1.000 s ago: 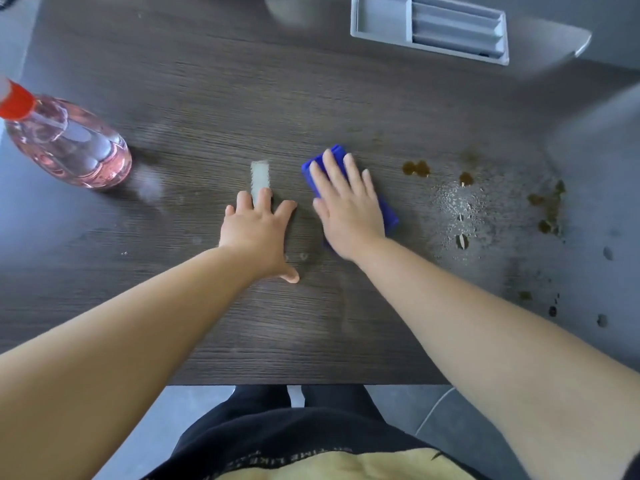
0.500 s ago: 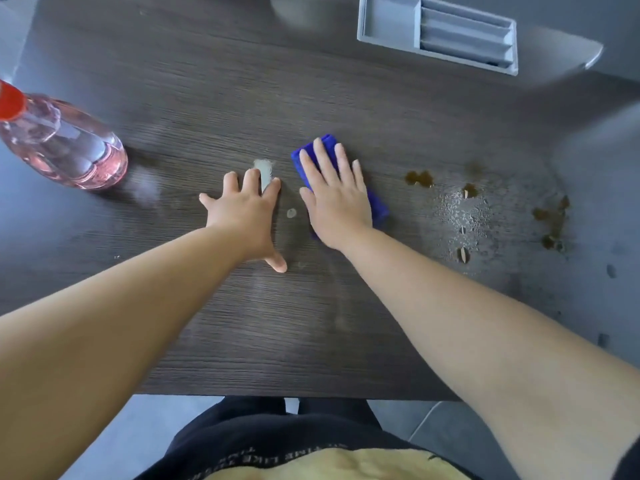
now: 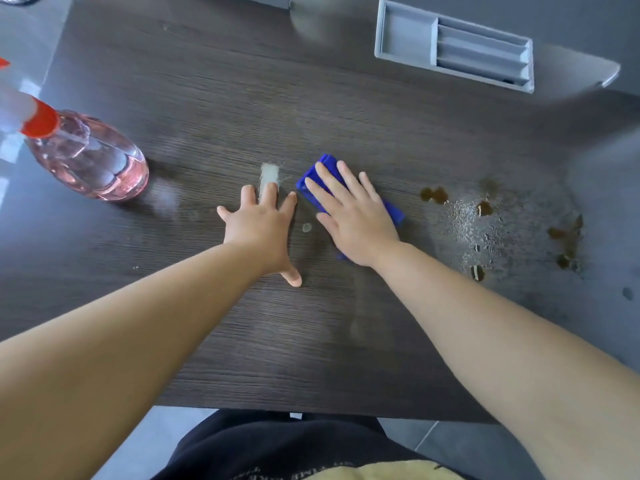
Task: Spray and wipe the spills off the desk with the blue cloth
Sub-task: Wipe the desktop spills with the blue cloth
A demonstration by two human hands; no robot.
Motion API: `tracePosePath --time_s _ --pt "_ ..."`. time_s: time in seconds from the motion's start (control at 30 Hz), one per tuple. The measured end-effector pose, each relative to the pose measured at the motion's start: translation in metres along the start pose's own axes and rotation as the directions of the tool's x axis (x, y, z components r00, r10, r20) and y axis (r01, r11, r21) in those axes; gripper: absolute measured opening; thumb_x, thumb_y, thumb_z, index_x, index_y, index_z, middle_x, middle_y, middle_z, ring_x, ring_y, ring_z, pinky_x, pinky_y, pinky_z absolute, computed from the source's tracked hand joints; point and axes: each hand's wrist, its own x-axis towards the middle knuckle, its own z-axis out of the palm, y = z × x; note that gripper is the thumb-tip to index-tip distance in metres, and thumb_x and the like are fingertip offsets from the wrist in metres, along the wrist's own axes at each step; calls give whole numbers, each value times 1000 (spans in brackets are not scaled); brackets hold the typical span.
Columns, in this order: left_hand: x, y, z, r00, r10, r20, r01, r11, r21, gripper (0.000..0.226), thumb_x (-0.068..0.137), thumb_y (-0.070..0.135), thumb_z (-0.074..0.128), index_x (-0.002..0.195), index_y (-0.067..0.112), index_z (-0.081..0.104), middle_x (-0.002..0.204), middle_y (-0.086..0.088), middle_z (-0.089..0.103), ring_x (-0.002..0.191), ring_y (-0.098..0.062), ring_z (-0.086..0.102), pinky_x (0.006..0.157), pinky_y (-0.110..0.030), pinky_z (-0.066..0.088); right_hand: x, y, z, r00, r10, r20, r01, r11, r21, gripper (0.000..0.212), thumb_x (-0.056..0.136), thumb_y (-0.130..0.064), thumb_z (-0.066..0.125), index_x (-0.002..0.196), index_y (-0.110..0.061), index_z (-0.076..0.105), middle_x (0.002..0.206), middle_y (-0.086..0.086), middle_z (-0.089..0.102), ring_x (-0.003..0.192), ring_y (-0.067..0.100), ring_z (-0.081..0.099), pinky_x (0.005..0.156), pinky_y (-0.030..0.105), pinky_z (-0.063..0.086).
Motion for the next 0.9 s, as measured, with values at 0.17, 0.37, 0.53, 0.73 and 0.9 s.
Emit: tracePosePath --time_s 0.17,0.37,0.53,0.73,0.9 --pt "0 -2 1 1000 8 -5 -8 1000 -8 137 44 66 81 150 28 4 153 -3 6 139 -33 8 104 -66 29 26 32 -6 952 307 2 -307 950 51 52 102 -36 26 151 -27 12 160 -4 5 147 25 3 117 47 6" --pt "0 -2 1 1000 7 -16 -8 1000 -7 136 45 66 81 150 27 4 154 -4 6 139 -34 9 104 -66 28 -7 -21 3 988 153 8 -153 988 29 54 100 -37 25 151 -23 14 160 1 8 146 29 6 117 48 8" --pt "-3 -3 4 1000 19 -15 -19 1000 -13 136 47 65 80 151 29 0 156 -3 -1 142 -33 2 106 -66 25 -35 27 3 990 138 32 -137 990 -20 49 101 -34 27 149 -26 21 159 -3 14 146 27 11 117 50 12" --pt "-8 -9 9 999 16 -49 -20 996 -86 132 50 66 78 151 33 -1 158 1 -7 146 -28 -8 113 -62 14 -20 -29 5 874 485 -6 -479 865 146 53 102 -35 26 151 -26 10 160 -3 1 146 27 0 117 45 6" --pt "-16 -4 20 997 20 -80 -29 993 -113 113 65 58 74 150 29 5 158 -4 -5 145 -33 -10 115 -56 5 -106 -14 19 994 101 33 -101 995 6 52 97 -35 23 148 -24 27 157 0 23 144 28 21 114 49 21"
